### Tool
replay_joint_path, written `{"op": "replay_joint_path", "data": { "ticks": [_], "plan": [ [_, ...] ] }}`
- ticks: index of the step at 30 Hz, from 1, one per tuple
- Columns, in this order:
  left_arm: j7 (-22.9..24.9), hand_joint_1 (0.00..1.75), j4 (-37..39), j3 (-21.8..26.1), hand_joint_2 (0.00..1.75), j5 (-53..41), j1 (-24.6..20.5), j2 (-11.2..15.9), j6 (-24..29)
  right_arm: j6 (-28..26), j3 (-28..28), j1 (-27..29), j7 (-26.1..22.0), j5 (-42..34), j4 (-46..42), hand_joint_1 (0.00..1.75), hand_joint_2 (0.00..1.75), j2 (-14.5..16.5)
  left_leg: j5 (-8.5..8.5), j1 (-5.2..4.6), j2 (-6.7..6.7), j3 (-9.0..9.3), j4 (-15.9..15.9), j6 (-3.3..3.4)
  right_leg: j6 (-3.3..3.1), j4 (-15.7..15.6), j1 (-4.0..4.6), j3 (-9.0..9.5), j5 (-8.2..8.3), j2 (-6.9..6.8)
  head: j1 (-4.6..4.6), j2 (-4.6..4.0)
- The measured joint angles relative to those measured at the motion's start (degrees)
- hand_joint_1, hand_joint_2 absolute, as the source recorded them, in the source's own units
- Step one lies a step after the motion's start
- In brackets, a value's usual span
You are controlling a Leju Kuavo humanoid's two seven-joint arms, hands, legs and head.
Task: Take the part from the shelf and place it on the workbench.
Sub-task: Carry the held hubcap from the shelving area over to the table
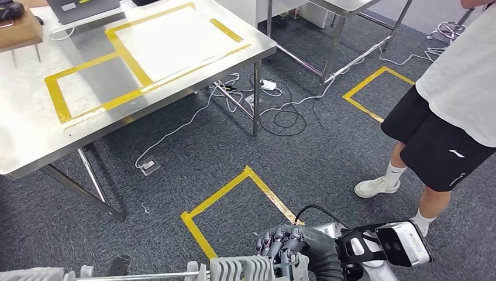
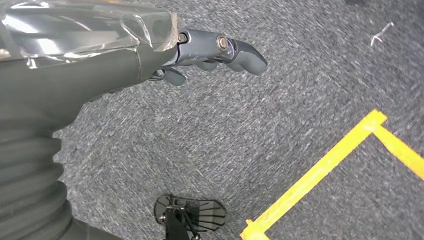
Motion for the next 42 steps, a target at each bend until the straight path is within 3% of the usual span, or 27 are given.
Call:
{"op": "replay_joint_path", "data": {
  "ticks": [1,3,5,7,8,10,11,12,13,15,17,20,21,23,25,26,27,29,31,33,34,36,38,39,41,42],
  "plan": [
    [0.1,0.00,-0.1,0.0,1.75,-0.1,0.0,0.0,0.0,-0.1,0.0,-0.1,0.0,0.0,-0.1,1.75,1.75,0.0,-0.04,-0.03,-0.47,-0.32,0.2,-0.40,-0.43,-0.9,0.05,0.38,0.32,0.51,-0.01,0.00],
    [0.5,0.00,-0.3,0.0,1.75,-0.3,0.2,0.1,-0.1,-0.2,0.1,-0.2,0.0,0.1,-0.2,1.75,1.75,0.0,0.06,0.13,-1.12,-0.70,0.2,-1.05,-1.54,-0.8,0.27,0.34,0.48,-0.32,-0.08,0.00],
    [0.7,0.00,-0.3,0.0,1.75,-0.3,0.4,0.1,-0.1,-0.3,0.1,-0.5,0.1,0.1,-0.2,1.75,1.75,0.1,-0.89,0.27,0.71,-1.35,1.6,-1.55,-2.34,-0.9,0.19,0.46,0.61,-1.24,-0.20,0.00],
    [0.7,0.00,-0.3,0.0,1.75,-0.3,0.3,0.1,-0.3,-0.3,0.2,-0.6,0.1,0.0,-0.3,1.75,1.75,0.2,-4.13,0.32,4.12,-3.95,7.4,-1.95,-3.09,-1.0,0.36,0.56,0.55,-2.22,-0.39,0.00],
    [0.7,0.00,-0.3,0.0,1.75,-0.1,0.3,0.1,-0.4,-0.3,0.2,-0.5,0.1,-0.1,-0.3,1.75,1.75,0.2,-6.06,0.38,5.14,-5.90,11.5,-2.13,-3.39,-1.0,0.55,0.56,0.46,-2.71,-0.46,0.00],
    [0.7,0.00,-0.3,0.0,1.75,0.4,0.3,0.0,-0.8,-0.5,0.3,-0.5,0.3,-0.4,-0.3,1.75,1.75,0.2,-7.83,0.46,5.74,-8.59,17.1,-2.28,-3.66,-1.0,0.85,0.57,0.31,-3.59,-0.46,0.00],
    [0.7,0.00,-0.3,0.0,1.75,0.6,0.3,-0.1,-0.9,-0.5,0.3,-0.4,0.4,-0.6,-0.3,1.75,1.75,0.2,-7.12,0.46,5.81,-8.40,16.8,-2.22,-3.72,-1.0,0.95,0.61,0.23,-3.88,-0.46,0.00],
    [0.7,0.00,-0.3,0.1,1.75,0.7,0.4,-0.1,-0.9,-0.6,0.3,-0.4,0.6,-0.7,-0.3,1.75,1.75,0.2,-5.53,0.44,5.88,-7.05,14.3,-2.03,-3.74,-1.0,1.03,0.71,0.15,-4.09,-0.47,0.00],
    [0.6,0.00,-0.2,0.1,1.75,0.8,0.3,-0.1,-1.0,-0.6,0.3,-0.5,0.6,-0.8,-0.3,1.75,1.75,0.2,-3.60,0.34,6.07,-4.89,10.3,-1.64,-3.69,-1.0,1.12,0.85,0.04,-4.22,-0.48,0.00],
    [0.6,0.00,-0.2,0.1,1.75,0.8,0.2,0.0,-1.0,-0.6,0.3,-0.5,0.7,-0.9,-0.4,1.75,1.75,0.2,-1.61,-0.16,6.79,-1.20,3.3,-0.64,-3.36,-1.1,1.41,1.06,-0.22,-4.43,-0.44,0.00],
    [0.6,0.00,-0.2,0.1,1.75,0.9,0.0,0.1,-1.0,-0.6,0.4,-0.4,0.7,-1.0,-0.4,1.75,1.75,0.2,-1.81,-0.68,7.14,-0.20,1.0,0.22,-2.62,-0.9,1.53,1.18,-0.08,-4.64,-0.44,0.00],
    [0.5,0.00,-0.2,0.1,1.75,0.9,0.0,0.1,-1.1,-0.7,0.4,-0.3,0.8,-1.0,-0.6,1.75,1.75,0.2,-1.80,-0.52,6.48,1.23,-0.4,1.27,-1.60,1.1,1.26,1.00,0.16,-4.33,-0.40,0.00],
    [0.5,0.00,-0.1,0.1,1.75,0.9,-0.1,0.1,-1.1,-0.7,0.4,-0.3,0.8,-1.0,-0.6,1.75,1.75,0.1,-1.77,-0.38,6.25,1.94,-0.6,1.50,-1.69,2.9,1.17,0.09,-0.72,-3.96,-0.31,0.00],
    [0.5,0.00,-0.1,0.1,1.75,0.8,-0.4,-0.1,-1.2,-0.8,0.4,-0.2,0.8,-1.0,-0.6,1.75,1.75,0.0,-1.86,-0.31,5.82,2.50,-0.7,1.64,-1.89,9.1,1.05,-3.63,-3.33,-3.22,-0.18,0.00],
    [0.5,0.00,0.0,0.1,1.75,0.8,-0.4,-0.3,-1.2,-0.9,0.4,-0.2,0.8,-1.0,-0.6,1.75,1.75,-0.1,-2.21,-0.29,5.37,2.74,-0.7,1.54,-1.47,14.5,0.94,-7.52,-4.73,-3.02,-0.16,0.00],
    [0.5,0.00,0.0,0.1,1.75,0.8,-0.4,-0.3,-1.2,-0.9,0.4,-0.2,0.8,-1.0,-0.6,1.75,1.75,-0.1,-2.50,-0.25,5.12,3.04,-0.7,1.39,-0.95,14.4,0.83,-8.21,-4.12,-3.00,-0.16,0.00],
    [0.5,0.00,0.1,0.1,1.75,0.8,-0.4,-0.4,-1.2,-0.9,0.4,-0.2,0.8,-1.0,-0.6,1.75,1.75,-0.1,-2.92,-0.17,4.87,3.53,-0.7,1.16,-0.32,12.1,0.67,-7.71,-2.52,-3.00,-0.16,0.00],
    [0.5,0.00,0.2,0.1,1.75,0.8,-0.4,-0.5,-1.3,-0.9,0.4,-0.2,0.8,-1.0,-0.6,1.75,1.75,-0.1,-4.03,-0.02,4.39,4.74,-0.6,0.45,0.68,4.2,0.35,-4.86,1.62,-2.96,-0.13,0.00],
    [0.5,0.00,0.2,0.1,1.75,0.8,-0.5,-0.5,-1.2,-0.9,0.4,-0.2,0.8,-1.1,-0.6,1.75,1.75,-0.2,-5.06,-0.05,4.17,5.28,-0.5,-0.40,-0.28,-0.5,0.50,-2.96,2.71,-2.92,-0.10,0.00],
    [0.5,0.00,0.3,0.1,1.75,0.8,-0.6,-0.4,-1.2,-0.9,0.4,-0.2,0.7,-1.1,-0.6,1.75,1.75,-0.2,-5.55,-0.05,4.16,5.48,-0.4,-1.02,-2.00,-0.9,0.71,-2.41,1.97,-2.86,-0.16,0.00],
    [0.5,0.00,0.3,0.1,1.75,0.8,-0.6,-0.4,-1.2,-0.9,0.4,-0.1,0.7,-1.1,-0.7,1.75,1.75,-0.1,-5.52,0.06,4.26,5.35,0.2,-1.23,-2.46,-1.0,0.67,-1.91,2.05,-2.81,-0.21,0.00],
    [0.5,0.00,0.3,0.1,1.75,0.8,-0.7,-0.4,-1.2,-0.9,0.4,-0.2,0.7,-1.0,-0.8,1.75,1.75,-0.1,-4.87,0.26,4.83,3.24,4.4,-1.51,-3.22,-1.2,0.64,-0.58,1.34,-2.78,-0.29,0.00],
    [0.4,0.00,0.3,0.1,1.75,0.8,-0.7,-0.4,-1.2,-0.9,0.5,-0.2,0.7,-1.0,-0.8,1.75,1.75,-0.1,-5.51,0.30,5.40,-1.88,11.8,-1.73,-3.70,-1.4,0.88,0.88,0.16,-2.80,-0.34,0.00],
    [0.4,0.00,0.4,0.0,1.75,0.8,-0.6,-0.4,-1.2,-0.9,0.5,-0.2,0.7,-1.0,-0.8,1.75,1.75,-0.1,-6.91,0.29,5.48,-4.66,15.0,-1.77,-3.85,-1.4,1.08,1.64,-0.53,-2.77,-0.34,0.00],
    [0.4,0.00,0.6,0.0,1.75,0.8,-0.4,-0.4,-1.2,-0.9,0.5,-0.2,0.7,-1.0,-0.8,1.75,1.75,-0.1,-9.89,0.24,5.50,-8.68,17.3,-1.66,-4.10,-1.5,1.57,3.56,-2.11,-2.67,-0.36,0.00],
    [0.4,0.00,0.6,0.0,1.75,0.8,-0.4,-0.4,-1.2,-0.9,0.5,-0.2,0.7,-1.0,-0.8,1.75,1.75,0.0,-10.10,0.14,5.50,-9.55,16.1,-1.29,-4.18,-1.5,1.88,4.72,-2.98,-2.63,-0.35,0.00]
  ]
}}
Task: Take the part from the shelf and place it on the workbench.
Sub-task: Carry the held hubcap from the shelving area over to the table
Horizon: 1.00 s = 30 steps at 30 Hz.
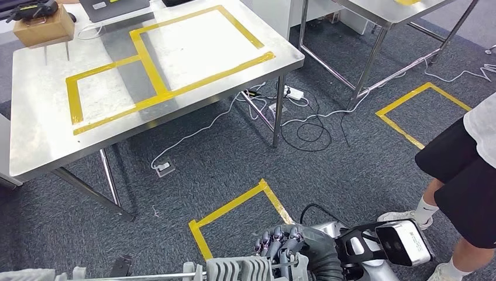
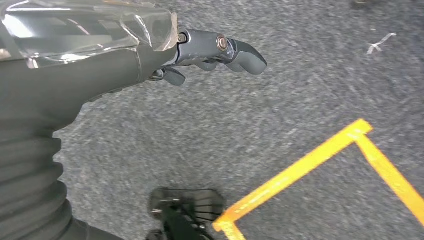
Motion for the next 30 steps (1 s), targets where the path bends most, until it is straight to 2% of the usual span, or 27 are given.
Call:
{"op": "replay_joint_path", "data": {
  "ticks": [1,3,4,5,6,7,8,9,10,11,12,13,14,15,16,17,18,19,20,21,22,23,25,26,28,29,30],
  "plan": [
    [0.0,0.00,0.1,0.0,1.75,0.0,0.0,0.0,0.0,0.0,0.0,0.0,0.0,0.0,0.0,1.75,1.75,0.0,1.35,-0.23,0.01,-0.27,-2.5,0.72,-0.07,-0.1,0.36,1.22,-0.92,0.01,0.00,0.00],
    [0.0,0.00,0.3,0.0,1.75,0.0,0.2,0.2,0.0,0.0,0.0,0.0,0.0,0.0,0.0,1.75,1.75,0.0,9.15,-1.48,-0.22,0.14,-9.3,3.10,-0.12,-0.3,0.78,3.24,-2.80,0.19,0.16,0.00],
    [0.0,0.00,0.4,0.0,1.75,0.0,0.4,0.3,0.0,0.0,0.0,0.1,0.0,0.0,0.0,1.75,1.75,0.0,12.62,-2.18,-0.43,0.71,-11.7,3.95,-0.05,-0.7,0.89,4.11,-3.71,0.31,0.31,0.00],
    [0.0,0.00,0.5,0.0,1.75,0.0,0.6,0.6,0.0,0.0,0.0,0.1,0.0,0.0,0.0,1.75,1.75,0.1,14.91,-2.81,-0.63,1.39,-13.5,4.43,0.10,-0.9,0.91,5.20,-4.27,0.50,0.40,0.00],
    [0.0,0.00,0.5,0.0,1.75,0.0,0.6,0.7,0.0,0.0,0.0,0.1,0.0,0.0,0.0,1.75,1.75,0.1,15.13,-3.23,-0.80,2.24,-14.2,4.54,0.58,-1.0,1.01,6.07,-4.28,0.62,0.46,0.00],
    [-0.1,0.00,0.4,0.1,1.75,0.0,0.4,0.8,0.0,0.0,0.0,0.0,0.0,0.0,-0.1,1.75,1.75,0.1,14.53,-3.22,-0.77,3.44,-14.8,4.61,1.18,-0.4,0.86,6.33,-3.84,0.63,0.34,0.00],
    [-0.1,0.00,0.4,0.1,1.75,0.0,0.2,0.8,0.0,0.0,0.0,0.0,0.0,0.0,-0.2,1.75,1.75,0.1,14.06,-3.22,-0.76,4.65,-15.5,4.77,1.95,1.7,0.77,5.79,-2.75,0.61,0.27,-0.01],
    [-0.1,0.00,0.4,0.1,1.75,0.0,0.0,0.7,-0.1,0.0,0.0,-0.1,0.0,0.0,-0.2,1.75,1.75,0.0,13.57,-3.13,-0.77,5.89,-16.0,5.04,2.61,5.0,0.65,3.89,-1.68,0.55,0.21,-0.01],
    [-0.1,0.00,0.4,0.1,1.75,0.0,-0.2,0.7,-0.2,0.0,0.0,-0.1,0.0,0.0,-0.2,1.75,1.75,0.0,13.01,-2.90,-0.80,7.10,-16.3,5.25,2.92,9.1,0.59,1.16,-1.24,0.51,0.17,-0.01],
    [-0.1,0.00,0.4,0.1,1.75,0.0,-0.2,0.6,-0.3,0.0,0.0,-0.1,0.0,0.0,-0.2,1.75,1.75,-0.1,12.24,-2.77,-0.79,8.09,-16.5,5.35,2.88,13.0,0.46,-1.86,-1.66,0.46,0.21,-0.01],
    [-0.2,0.00,0.5,0.1,1.75,0.1,-0.3,0.6,-0.3,0.0,0.0,-0.1,0.0,0.0,-0.2,1.75,1.75,-0.1,11.41,-2.56,-0.84,9.02,-16.5,5.40,2.44,15.7,0.30,-4.86,-3.38,0.46,0.17,0.00],
    [-0.2,0.00,0.5,0.1,1.75,0.1,-0.3,0.4,-0.5,0.0,0.0,-0.1,0.1,-0.1,-0.2,1.75,1.75,-0.2,10.48,-2.34,-0.98,10.03,-16.5,5.28,1.92,17.0,0.08,-7.40,-5.98,0.46,0.19,0.00],
    [-0.3,0.00,0.5,0.0,1.75,0.2,-0.3,0.3,-0.6,0.0,0.0,-0.1,0.2,-0.2,-0.2,1.75,1.75,-0.2,9.48,-2.09,-1.19,11.19,-16.5,5.04,1.58,16.7,-0.16,-9.30,-8.54,0.45,0.18,0.00],
    [-0.4,0.00,0.6,0.0,1.75,0.3,-0.3,0.1,-0.7,0.0,0.0,-0.1,0.3,-0.3,-0.2,1.75,1.75,-0.2,8.44,-1.81,-1.44,12.47,-16.5,4.75,1.64,15.2,-0.40,-10.55,-10.17,0.43,0.19,0.00],
    [-0.4,0.00,0.7,0.0,1.75,0.4,-0.3,-0.1,-0.8,0.0,0.0,-0.1,0.4,-0.4,-0.1,1.75,1.75,-0.2,7.35,-1.54,-1.67,13.84,-16.5,4.41,2.46,12.6,-0.62,-11.28,-9.90,0.40,0.21,0.00],
    [-0.5,0.00,0.8,0.0,1.75,0.5,-0.3,-0.2,-0.9,0.0,0.0,-0.1,0.5,-0.5,-0.1,1.75,1.75,-0.3,6.26,-1.35,-1.83,14.85,-16.5,4.01,3.86,9.1,-0.83,-11.65,-6.97,0.32,0.27,0.00],
    [-0.6,0.00,1.0,0.0,1.75,0.7,-0.3,-0.3,-1.0,0.0,0.0,-0.1,0.6,-0.6,-0.1,1.75,1.75,-0.3,5.18,-1.26,-1.95,15.87,-16.3,3.61,5.35,5.5,-1.03,-11.86,-2.12,0.15,0.34,0.00],
    [-0.7,0.00,1.2,0.0,1.75,0.8,-0.2,-0.4,-1.1,0.0,0.0,0.0,0.7,-0.7,0.0,1.75,1.75,-0.3,4.20,-1.31,-2.06,16.38,-16.2,3.18,6.10,2.8,-1.09,-11.72,2.90,-0.05,0.44,0.00],
    [-0.7,0.00,1.3,0.0,1.75,0.8,-0.2,-0.4,-1.1,0.1,0.0,0.0,0.8,-0.8,0.0,1.75,1.75,-0.3,3.38,-1.39,-2.10,16.78,-16.1,2.78,5.94,1.0,-1.14,-11.62,7.10,-0.15,0.40,0.00],
    [-0.8,0.00,1.4,0.0,1.75,0.9,-0.2,-0.4,-1.1,0.1,0.0,0.0,0.9,-0.9,0.0,1.75,1.75,-0.3,2.89,-1.45,-2.12,17.26,-15.8,2.49,5.14,0.3,-1.13,-11.39,9.37,-0.23,0.33,0.00],
    [-0.9,0.00,1.4,0.0,1.75,0.9,-0.3,-0.4,-1.1,0.1,0.0,-0.1,0.9,-1.0,0.0,1.75,1.75,-0.3,2.93,-1.49,-2.10,17.07,-15.3,2.21,4.07,0.3,-1.19,-10.92,9.95,-0.21,0.24,0.00],
    [-0.9,0.00,1.4,0.0,1.75,1.0,-0.4,-0.4,-1.1,0.1,0.0,-0.1,1.0,-1.1,-0.1,1.75,1.75,-0.3,3.46,-1.44,-1.84,16.51,-13.8,1.97,3.36,0.1,-1.35,-10.60,10.00,-0.17,0.11,0.00],
    [-1.0,0.00,1.5,-0.1,1.75,1.1,-0.6,-0.4,-1.0,0.1,0.0,-0.2,1.0,-1.1,-0.1,1.75,1.75,-0.3,4.45,-1.31,-0.96,12.90,-8.0,1.36,2.41,-0.2,-1.63,-9.70,9.37,-0.20,0.03,0.00],
    [-1.0,0.00,1.5,-0.1,1.75,1.1,-0.6,-0.4,-1.0,0.1,0.0,-0.3,1.1,-1.1,-0.1,1.75,1.75,-0.3,3.69,-1.15,-0.49,10.45,-4.6,0.98,1.95,-0.3,-1.63,-9.29,8.95,-0.19,0.00,0.00],
    [-1.1,0.00,1.6,-0.1,1.75,1.2,-0.6,-0.4,-1.0,0.1,0.0,-0.3,1.1,-1.1,-0.1,1.75,1.75,-0.3,-0.34,-0.73,-0.10,6.25,-0.1,0.29,1.34,-0.3,-1.62,-8.48,8.09,-0.11,-0.03,0.00],
    [-1.1,0.00,1.7,-0.1,1.75,1.3,-0.6,-0.5,-1.0,0.1,0.0,-0.3,1.2,-1.1,-0.1,1.75,1.75,-0.3,-1.81,-0.51,-0.06,5.07,0.3,0.04,1.28,-0.3,-1.62,-8.02,7.66,-0.05,-0.03,0.00],
    [-1.1,0.00,1.7,-0.1,1.75,1.3,-0.6,-0.5,-1.0,0.1,0.0,-0.2,1.2,-1.2,-0.1,1.75,1.75,-0.3,-1.72,-0.29,-0.01,4.70,-0.8,-0.13,1.31,-0.3,-1.62,-7.50,7.25,0.00,-0.03,0.00]
  ]
}}
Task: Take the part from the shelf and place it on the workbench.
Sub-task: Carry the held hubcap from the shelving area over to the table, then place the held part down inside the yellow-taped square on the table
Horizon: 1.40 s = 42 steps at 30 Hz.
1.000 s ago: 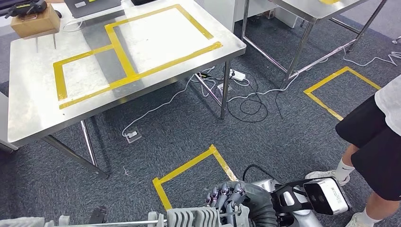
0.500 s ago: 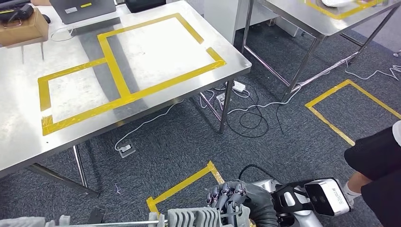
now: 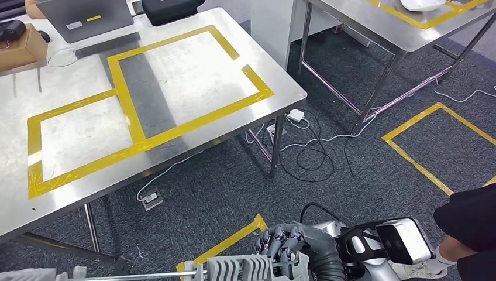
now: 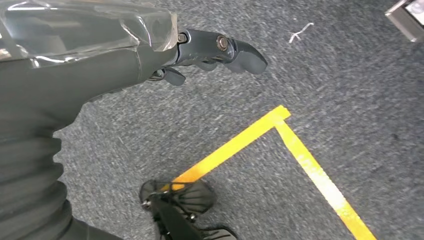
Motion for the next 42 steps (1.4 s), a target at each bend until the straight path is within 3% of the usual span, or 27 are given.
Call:
{"op": "replay_joint_path", "data": {
  "ticks": [1,3,5,9,11,13,14,15,16,17,19,20,22,24,26,28,29,30,31,32,34,35,39,41,42],
  "plan": [
    [0.0,0.00,0.0,0.0,1.75,0.0,0.0,0.0,0.0,0.0,0.0,0.0,0.1,0.0,0.0,1.75,1.75,0.0,1.94,0.19,0.08,0.46,-2.7,-0.11,0.11,0.0,-0.01,0.58,-0.42,0.04,0.00,0.00],
    [-0.1,0.00,0.1,0.0,1.75,0.1,0.0,0.0,0.0,0.0,0.0,0.0,0.2,-0.1,0.0,1.75,1.75,0.1,8.09,0.40,0.49,2.67,-10.1,-0.12,0.48,-0.1,0.04,1.65,-1.09,0.06,0.02,0.00],
    [-0.2,0.00,0.2,0.0,1.75,0.3,-0.1,0.0,0.0,0.0,0.0,-0.2,0.3,-0.2,0.0,1.75,1.75,0.2,10.96,0.16,0.82,3.94,-14.4,0.34,1.00,-0.2,0.22,2.09,-1.49,0.06,0.03,0.00],
    [-0.4,0.00,0.2,0.0,1.75,0.7,-0.3,-0.2,0.0,0.3,-0.2,-1.4,0.3,-0.8,0.3,1.75,1.75,-0.1,11.80,-0.19,0.61,4.75,-15.4,2.10,2.16,0.5,0.24,1.99,-2.44,-0.07,0.06,0.00],
    [-0.5,0.00,0.2,0.0,1.75,0.8,-0.5,-0.3,0.0,0.5,-0.3,-1.9,0.1,-1.1,0.6,1.75,1.75,-0.2,12.13,-0.12,0.55,5.40,-16.0,2.84,1.78,5.3,0.27,-0.23,-4.87,-0.09,0.18,0.00],
    [-0.6,0.00,0.3,0.0,1.75,1.1,-0.6,-0.4,0.0,0.7,-0.4,-2.0,0.0,-1.2,0.8,1.75,1.75,-0.3,11.85,-0.48,0.41,5.46,-16.0,3.25,1.29,13.3,0.39,-4.21,-7.88,-0.08,0.25,0.00],
    [-0.6,0.00,0.3,0.0,1.75,1.1,-0.6,-0.4,0.0,0.8,-0.4,-2.0,0.0,-1.1,0.8,1.75,1.75,-0.4,11.54,-0.70,0.26,5.52,-16.0,3.45,1.33,16.0,0.42,-5.71,-8.52,-0.08,0.24,0.00],
    [-0.7,0.00,0.3,0.0,1.75,1.2,-0.6,-0.5,0.0,0.9,-0.4,-2.0,-0.1,-1.0,0.9,1.75,1.75,-0.4,11.19,-0.91,0.10,5.70,-16.0,3.60,1.54,16.6,0.44,-6.17,-8.25,-0.08,0.24,0.00],
    [-0.8,0.00,0.3,0.0,1.75,1.3,-0.6,-0.5,0.0,1.0,-0.4,-2.0,-0.2,-0.9,0.9,1.75,1.75,-0.4,10.79,-1.09,-0.08,6.02,-16.0,3.70,1.84,14.7,0.47,-5.39,-7.12,-0.08,0.24,0.00],
    [-0.9,0.00,0.3,0.0,1.75,1.3,-0.6,-0.6,0.0,1.1,-0.5,-2.0,-0.3,-0.7,0.9,1.75,1.75,-0.4,10.48,-1.24,-0.22,6.47,-16.0,3.70,2.05,11.0,0.54,-3.56,-5.47,-0.08,0.25,0.00],
    [-1.0,0.00,0.3,0.0,1.75,1.3,-0.6,-0.8,0.0,1.1,-0.6,-2.1,-0.3,-0.5,0.9,1.75,1.75,-0.4,9.77,-1.60,-0.36,7.27,-15.9,3.36,1.73,2.9,0.88,0.53,-2.89,-0.09,0.23,0.00],
    [-1.0,0.00,0.3,0.0,1.75,1.4,-0.6,-0.8,0.0,1.2,-0.7,-2.1,-0.4,-0.5,0.9,1.75,1.75,-0.4,9.43,-1.72,-0.38,7.51,-15.8,3.09,1.33,0.6,1.08,1.81,-2.38,-0.11,0.21,0.00],
    [-1.0,0.00,0.4,0.0,1.75,1.5,-0.5,-0.9,0.0,1.3,-0.7,-2.2,-0.4,-0.4,0.9,1.75,1.75,-0.4,9.08,-1.77,-0.40,7.75,-15.6,2.55,0.66,-0.4,1.34,2.67,-2.36,-0.16,0.18,0.00],
    [-1.0,0.00,0.4,0.0,1.75,1.4,-0.5,-0.9,0.0,1.3,-0.8,-2.2,-0.5,-0.3,0.9,1.75,1.75,-0.4,8.61,-1.55,-0.27,7.57,-15.0,1.94,0.45,-0.7,0.95,3.14,-2.29,-0.14,0.16,0.00],
    [-1.0,0.00,0.5,0.0,1.75,1.3,-0.6,-0.9,0.1,1.4,-0.9,-2.2,-0.5,-0.3,0.9,1.75,1.75,-0.3,6.71,-1.25,-0.10,5.50,-11.1,1.15,0.07,-1.1,0.51,3.86,-2.57,-0.16,0.10,0.00],
    [-1.0,0.00,0.5,0.0,1.75,1.2,-0.6,-0.8,0.2,1.5,-0.9,-2.2,-0.5,-0.2,0.9,1.75,1.75,-0.3,4.16,-0.79,-0.04,0.94,-3.2,0.47,-0.38,-1.2,0.55,4.41,-3.15,-0.17,0.05,0.00],
    [-0.9,0.00,0.6,0.0,1.75,1.1,-0.5,-0.8,0.2,1.5,-1.0,-2.2,-0.5,-0.2,0.9,1.75,1.75,-0.3,3.64,-0.53,-0.02,-1.41,0.1,0.23,-0.45,-1.2,0.54,4.71,-3.49,-0.13,0.05,0.00],
    [-0.9,0.00,0.6,0.0,1.75,1.1,-0.5,-0.8,0.3,1.5,-1.0,-2.1,-0.5,-0.2,0.9,1.75,1.75,-0.3,4.24,-0.28,0.01,-2.97,1.7,0.04,-0.41,-1.2,0.52,5.15,-3.90,-0.07,0.05,0.00],
    [-0.9,0.00,0.6,0.0,1.75,1.0,-0.5,-0.8,0.3,1.5,-1.0,-2.1,-0.6,-0.2,0.9,1.75,1.75,-0.3,6.06,-0.07,0.09,-3.40,0.9,-0.11,-0.29,-1.2,0.47,5.75,-4.35,0.01,0.05,0.00],
    [-0.8,0.00,0.6,0.0,1.75,1.0,-0.5,-0.8,0.3,1.5,-1.0,-2.1,-0.6,-0.2,0.9,1.75,1.75,-0.3,8.80,0.11,0.21,-2.62,-2.1,-0.19,-0.11,-1.2,0.42,6.50,-4.87,0.08,0.06,0.00],
    [-0.8,0.00,0.7,0.0,1.75,0.9,-0.6,-0.8,0.3,1.5,-1.0,-2.1,-0.7,-0.2,0.9,1.75,1.75,-0.4,13.60,0.12,0.48,0.26,-9.6,-0.10,0.36,-1.2,0.54,7.85,-5.90,0.16,0.08,0.00],
    [-0.8,0.00,0.7,0.0,1.75,0.9,-0.6,-0.8,0.3,1.5,-1.0,-2.1,-0.7,-0.2,0.9,1.75,1.75,-0.4,14.50,-0.03,0.56,1.45,-12.1,0.13,0.64,-1.3,0.65,8.15,-6.25,0.18,0.05,0.00],
    [-0.6,0.00,0.7,-0.3,1.75,0.7,-0.7,-0.7,0.3,1.6,-1.1,-2.1,-1.3,0.3,0.9,1.75,1.75,-0.5,13.16,-0.39,0.42,2.78,-14.8,1.67,1.69,-1.3,0.85,7.79,-6.95,-0.09,-0.02,0.00],
    [-0.5,0.00,0.7,-0.6,1.75,0.7,-0.8,-0.7,0.3,1.7,-1.3,-2.2,-1.8,1.2,0.9,1.75,1.75,-0.5,13.07,-0.19,0.06,3.31,-15.4,2.40,1.70,2.4,0.79,5.91,-8.54,-0.18,0.02,0.00],
    [-0.5,0.00,0.7,-0.7,1.75,0.8,-0.8,-0.7,0.3,1.7,-1.4,-2.1,-2.0,1.6,0.9,1.75,1.75,-0.6,13.00,-0.19,-0.16,3.50,-15.6,2.68,1.48,6.1,0.76,3.71,-9.83,-0.15,0.05,0.00]
  ]
}}
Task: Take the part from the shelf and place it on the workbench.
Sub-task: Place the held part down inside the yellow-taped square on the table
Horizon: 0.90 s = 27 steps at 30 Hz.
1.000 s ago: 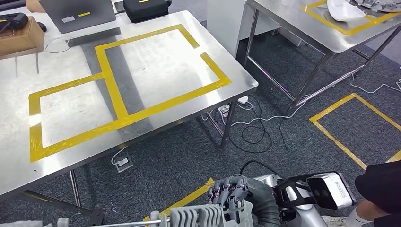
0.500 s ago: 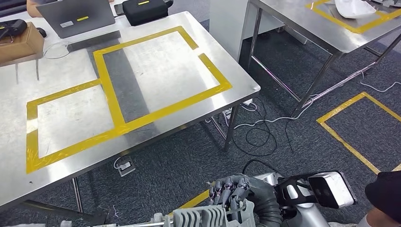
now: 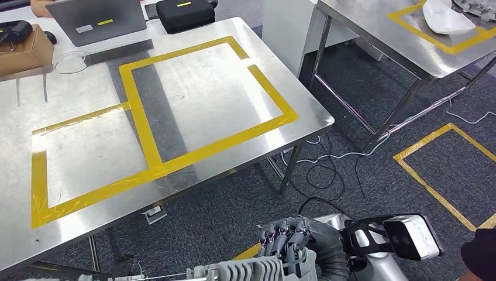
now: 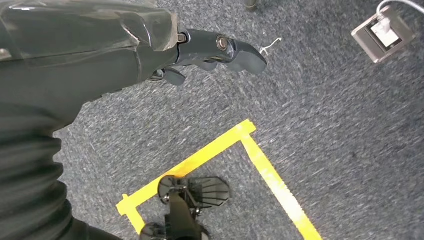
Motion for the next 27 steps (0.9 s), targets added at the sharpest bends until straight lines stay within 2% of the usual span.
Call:
{"op": "replay_joint_path", "data": {
  "ticks": [2,3,4,5,6,7,8,9,11,12,13,14,15,17,18,19,20,21,23,24,26,27],
  "plan": [
    [0.0,0.00,0.0,-0.1,1.75,0.1,0.0,0.0,0.0,0.1,-0.1,0.1,-0.2,0.4,0.0,1.75,1.75,-0.1,-0.17,-0.17,-0.54,0.06,0.0,0.34,-0.21,8.3,0.01,-5.30,-2.17,0.02,0.01,0.00],
    [0.0,0.00,0.0,-0.1,1.75,0.2,0.0,0.0,0.0,0.1,-0.1,0.2,-0.3,0.5,0.0,1.75,1.75,-0.1,-0.24,-0.25,-0.90,0.12,0.0,0.42,-0.04,10.5,0.00,-7.10,-2.24,0.03,0.00,0.00],
    [0.1,0.00,0.0,-0.1,1.75,0.2,0.0,0.0,0.0,0.1,-0.1,0.3,-0.3,0.5,0.0,1.75,1.75,-0.1,-0.30,-0.33,-1.38,0.23,0.0,0.46,0.28,10.3,0.00,-7.76,-1.32,0.05,0.00,0.00],
    [0.1,0.00,0.0,-0.2,1.75,0.2,0.0,0.0,0.0,0.1,-0.1,0.3,-0.3,0.5,0.0,1.75,1.75,-0.1,-0.35,-0.39,-1.91,0.39,0.0,0.45,0.66,7.8,0.01,-7.21,0.48,0.17,0.00,0.00],
    [0.1,0.00,0.0,-0.2,1.75,0.2,0.0,0.0,0.0,0.1,-0.1,0.3,-0.3,0.5,0.0,1.75,1.75,-0.1,-0.41,-0.42,-2.48,0.53,0.1,0.40,0.94,3.6,0.02,-5.73,2.72,0.63,0.02,0.00],
    [0.1,0.00,0.0,-0.2,1.75,0.2,0.0,-0.1,0.0,0.1,-0.2,0.3,-0.4,0.5,0.0,1.75,1.75,-0.1,-0.51,-0.53,-3.04,0.58,0.2,0.27,0.93,-0.7,0.09,-4.09,4.76,1.41,0.01,0.00],
    [0.1,0.00,0.0,-0.2,1.75,0.2,0.0,-0.1,0.0,0.2,-0.2,0.3,-0.4,0.6,0.0,1.75,1.75,-0.2,-0.65,-0.64,-3.53,0.57,0.3,0.08,0.66,-4.0,0.14,-2.78,6.24,2.01,0.00,0.00],
    [0.1,0.00,0.0,-0.2,1.75,0.3,0.0,-0.2,0.0,0.2,-0.2,0.3,-0.5,0.6,0.0,1.75,1.75,-0.2,-0.76,-0.68,-3.96,0.51,0.4,-0.18,0.23,-5.8,0.26,-1.95,7.01,2.46,-0.02,0.00],
    [0.1,0.00,0.0,-0.2,1.75,0.4,0.2,-0.1,0.1,0.3,-0.2,0.2,-0.6,0.6,0.0,1.75,1.75,-0.2,-0.84,-0.61,-4.61,0.42,0.5,-0.81,-0.69,-6.4,0.42,-1.49,7.41,2.17,-0.04,0.00],
    [0.1,0.00,0.0,-0.2,1.75,0.5,0.3,-0.1,0.2,0.3,-0.2,0.2,-0.6,0.6,0.0,1.75,1.75,-0.1,-0.97,-0.51,-4.39,0.29,0.6,-1.13,-1.03,-6.5,0.33,-1.25,7.52,1.87,-0.04,0.00],
    [0.1,0.00,0.0,-0.2,1.75,0.6,0.3,-0.1,0.2,0.3,-0.2,0.2,-0.7,0.7,0.0,1.75,1.75,-0.1,-1.48,-0.47,-3.61,-0.02,1.3,-1.50,-1.35,-6.7,0.17,-1.04,7.60,1.54,-0.07,0.00],
    [0.0,0.00,0.0,-0.3,1.75,0.7,0.3,0.0,0.3,0.3,-0.2,0.2,-0.7,0.7,0.0,1.75,1.75,-0.1,-2.54,-0.41,-2.53,-0.75,3.0,-1.87,-1.61,-6.9,0.00,-0.79,7.62,1.17,-0.10,0.00],
    [0.0,0.00,0.0,-0.3,1.75,0.8,0.3,0.0,0.4,0.3,-0.2,0.2,-0.8,0.8,0.0,1.75,1.75,-0.1,-4.18,-0.27,-1.26,-2.12,6.0,-2.26,-1.82,-6.9,-0.05,-0.60,7.55,0.77,-0.13,0.00],
    [-0.1,0.00,0.0,-0.3,1.75,1.0,0.2,0.1,0.6,0.3,-0.2,0.3,-0.9,0.9,0.0,1.75,1.75,-0.1,-7.54,0.10,-0.02,-5.82,13.7,-2.96,-2.08,-6.9,0.05,-0.41,7.35,-0.05,-0.16,0.00],
    [-0.1,0.00,0.0,-0.3,1.75,1.0,0.2,0.1,0.6,0.3,-0.1,0.3,-0.9,1.0,0.0,1.75,1.75,-0.1,-8.23,0.28,0.15,-7.20,16.4,-3.21,-2.14,-6.9,0.07,-0.36,7.28,-0.47,-0.17,0.00],
    [-0.2,0.00,0.0,-0.3,1.75,1.0,0.3,0.1,0.6,0.3,-0.1,0.3,-0.9,1.0,0.1,1.75,1.75,-0.1,-7.78,0.43,0.28,-7.51,16.8,-3.37,-2.12,-6.9,0.07,-0.29,7.20,-0.86,-0.17,0.00],
    [-0.2,0.00,0.0,-0.3,1.75,1.1,0.3,0.2,0.6,0.3,-0.1,0.3,-1.0,1.0,0.1,1.75,1.75,-0.1,-6.31,0.54,0.51,-6.52,14.6,-3.42,-2.08,-6.9,0.07,-0.18,7.12,-1.24,-0.18,0.00],
    [-0.3,0.00,0.0,-0.3,1.75,1.1,0.3,0.2,0.7,0.3,-0.1,0.3,-1.0,1.0,0.1,1.75,1.75,-0.1,-4.26,0.60,1.00,-4.39,10.6,-3.31,-1.96,-6.9,0.07,0.02,6.98,-1.58,-0.19,0.00],
    [-0.4,0.00,0.0,-0.3,1.75,1.1,0.2,0.3,0.7,0.3,-0.1,0.3,-1.1,1.1,0.0,1.75,1.75,-0.1,-1.64,0.30,2.09,-0.23,2.9,-2.72,-1.57,-6.9,0.29,0.34,6.69,-2.10,-0.15,0.00],
    [-0.4,0.00,0.0,-0.3,1.75,1.1,0.2,0.3,0.7,0.3,-0.1,0.2,-1.1,1.1,0.0,1.75,1.75,-0.1,-1.27,0.07,2.40,0.86,0.9,-2.30,-1.30,-6.9,0.41,0.44,6.56,-2.29,-0.16,0.00],
    [-0.5,0.00,0.0,-0.3,1.75,1.1,0.3,0.4,0.9,0.2,-0.1,0.2,-1.1,1.2,0.1,1.75,1.75,-0.1,-1.46,-0.32,2.16,1.06,0.3,-1.48,-0.78,-7.0,0.55,0.56,6.47,-2.64,-0.15,0.00],
    [-0.5,0.00,0.0,-0.3,1.75,1.2,0.4,0.5,0.9,0.2,-0.1,0.2,-1.1,1.2,0.1,1.75,1.75,-0.1,-1.35,-0.21,2.00,1.35,0.0,-1.06,-0.49,-7.0,0.51,0.55,6.36,-2.74,-0.18,0.00]
  ]
}}
